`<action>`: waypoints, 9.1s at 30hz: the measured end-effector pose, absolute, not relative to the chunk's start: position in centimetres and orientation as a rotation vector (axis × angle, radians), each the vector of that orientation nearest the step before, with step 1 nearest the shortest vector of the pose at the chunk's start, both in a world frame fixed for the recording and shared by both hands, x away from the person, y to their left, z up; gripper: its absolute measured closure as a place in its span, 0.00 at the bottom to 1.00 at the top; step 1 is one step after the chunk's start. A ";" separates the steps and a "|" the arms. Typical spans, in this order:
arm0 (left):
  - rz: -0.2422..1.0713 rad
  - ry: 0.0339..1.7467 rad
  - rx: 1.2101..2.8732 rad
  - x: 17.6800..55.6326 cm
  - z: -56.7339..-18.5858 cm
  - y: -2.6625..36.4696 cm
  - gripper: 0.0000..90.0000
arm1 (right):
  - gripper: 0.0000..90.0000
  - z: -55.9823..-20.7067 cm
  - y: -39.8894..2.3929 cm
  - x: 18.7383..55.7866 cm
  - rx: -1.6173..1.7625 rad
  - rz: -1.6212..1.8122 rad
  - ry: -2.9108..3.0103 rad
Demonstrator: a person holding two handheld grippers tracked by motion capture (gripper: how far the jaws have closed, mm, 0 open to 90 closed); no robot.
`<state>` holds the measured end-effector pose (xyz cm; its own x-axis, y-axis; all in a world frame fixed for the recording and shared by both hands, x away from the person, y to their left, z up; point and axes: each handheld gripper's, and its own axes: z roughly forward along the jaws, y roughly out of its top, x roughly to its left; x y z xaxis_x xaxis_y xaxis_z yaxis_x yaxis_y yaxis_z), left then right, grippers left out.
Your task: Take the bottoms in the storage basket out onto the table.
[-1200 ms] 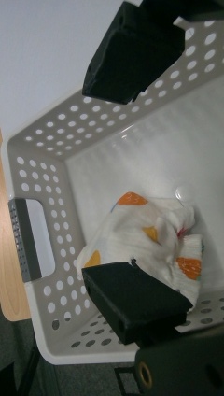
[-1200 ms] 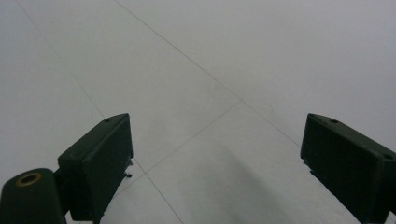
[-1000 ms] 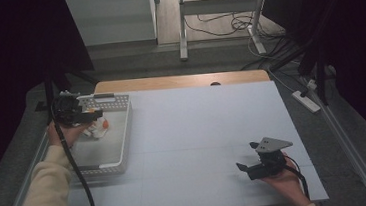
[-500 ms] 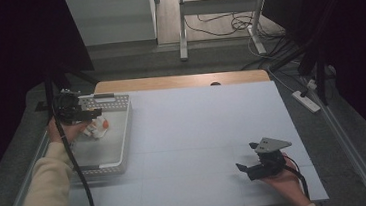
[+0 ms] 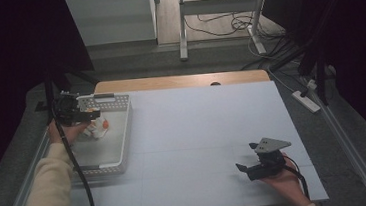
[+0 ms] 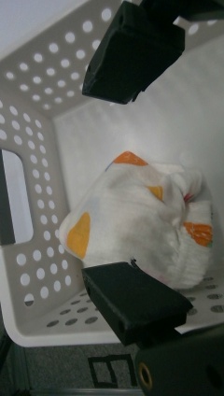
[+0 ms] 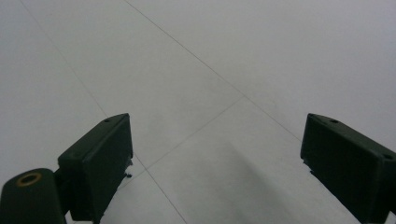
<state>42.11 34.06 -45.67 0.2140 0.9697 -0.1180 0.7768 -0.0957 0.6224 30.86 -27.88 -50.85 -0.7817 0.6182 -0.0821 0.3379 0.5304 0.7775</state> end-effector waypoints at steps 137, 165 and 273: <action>0.495 1.584 1.887 39.0 -47.8 33.5 0.82 | 0.10 -51.0 -27.6 30.8 0.760 1.115 2.454; 0.478 1.413 1.770 35.9 -45.4 32.4 0.82 | 0.11 -51.0 -27.6 30.8 0.762 1.115 2.447; 0.401 1.099 1.690 32.4 -40.7 27.6 0.81 | 0.11 -51.0 -27.4 30.9 0.751 1.108 2.445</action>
<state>32.37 27.58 -40.65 0.5255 0.8169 -0.2378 0.4717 -0.0471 0.8805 30.93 -27.45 -51.05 -0.7974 0.5957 -0.0968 0.3198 0.5530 0.7693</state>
